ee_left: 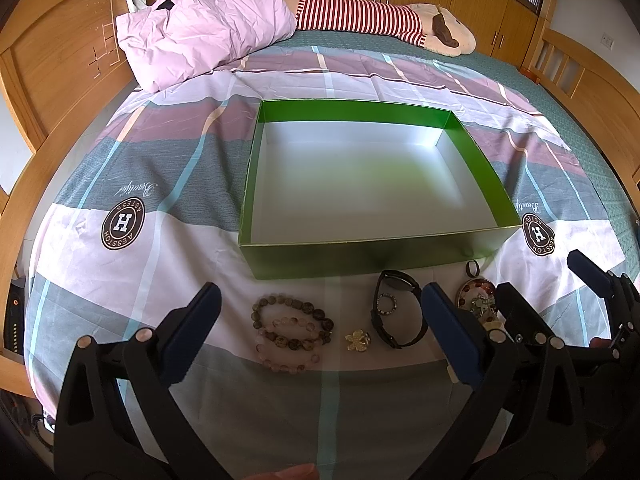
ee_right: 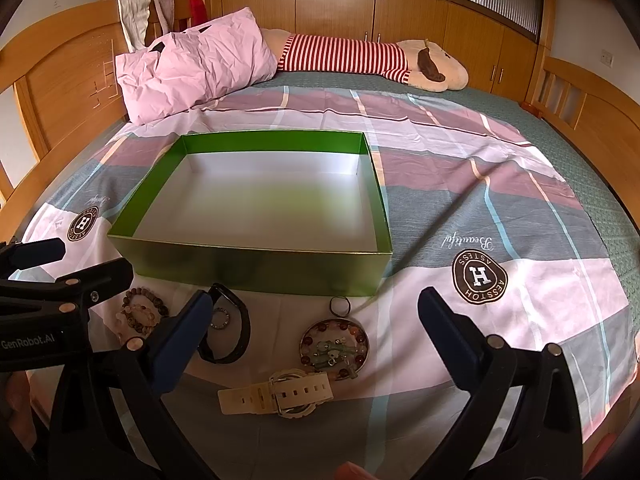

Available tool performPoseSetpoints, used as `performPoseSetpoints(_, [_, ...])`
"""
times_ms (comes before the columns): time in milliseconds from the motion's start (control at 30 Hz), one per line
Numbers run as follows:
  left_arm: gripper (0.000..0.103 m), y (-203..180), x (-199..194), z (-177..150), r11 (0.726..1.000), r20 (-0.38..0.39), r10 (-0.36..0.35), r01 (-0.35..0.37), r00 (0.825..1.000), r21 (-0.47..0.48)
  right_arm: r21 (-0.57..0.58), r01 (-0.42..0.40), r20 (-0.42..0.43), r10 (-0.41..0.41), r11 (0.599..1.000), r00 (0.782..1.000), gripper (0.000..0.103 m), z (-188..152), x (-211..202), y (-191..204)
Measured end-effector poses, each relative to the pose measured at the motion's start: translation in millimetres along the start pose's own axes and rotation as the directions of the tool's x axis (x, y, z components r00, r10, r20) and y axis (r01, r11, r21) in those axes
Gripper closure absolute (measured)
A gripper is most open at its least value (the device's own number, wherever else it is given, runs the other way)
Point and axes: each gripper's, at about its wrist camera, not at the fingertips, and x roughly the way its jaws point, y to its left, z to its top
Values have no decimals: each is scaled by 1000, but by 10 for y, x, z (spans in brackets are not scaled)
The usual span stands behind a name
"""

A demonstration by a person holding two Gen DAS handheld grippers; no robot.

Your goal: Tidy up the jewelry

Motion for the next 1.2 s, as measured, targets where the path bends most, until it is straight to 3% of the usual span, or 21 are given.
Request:
performPoseSetpoints(700, [2,-6,1,-4,1000,-4,1,-1,1000,2,-7,3,-1,-3,1000,1000,1,-1,0,8])
performPoseSetpoints(800, [2,9,4,-14,1000,-2,18,-18,1000,8,-46,69,2,-69,997,998,1,45,18,-11])
performPoseSetpoints(900, [2,106,126,-27,999,-49,39,-40,998,-11,-30,162,4,-162,986,987,1,138,27,-198])
performPoseSetpoints(967, [2,183,206,-47,999,-88,32,-35,996,-35,37,114,-41,-112,993,993,2,172,34,-399])
performPoseSetpoints(1033, [2,243,286,-82,998,-128,34,-40,991,-47,70,76,-98,-69,995,993,14,147,82,-487])
performPoseSetpoints(1167, [2,302,401,-126,998,-173,19,-30,985,-61,61,-39,-223,52,997,974,50,2,236,-393])
performPoseSetpoints(1200, [2,310,426,-110,997,-183,3,-16,983,-72,49,-91,-261,100,995,960,51,-38,275,-348])
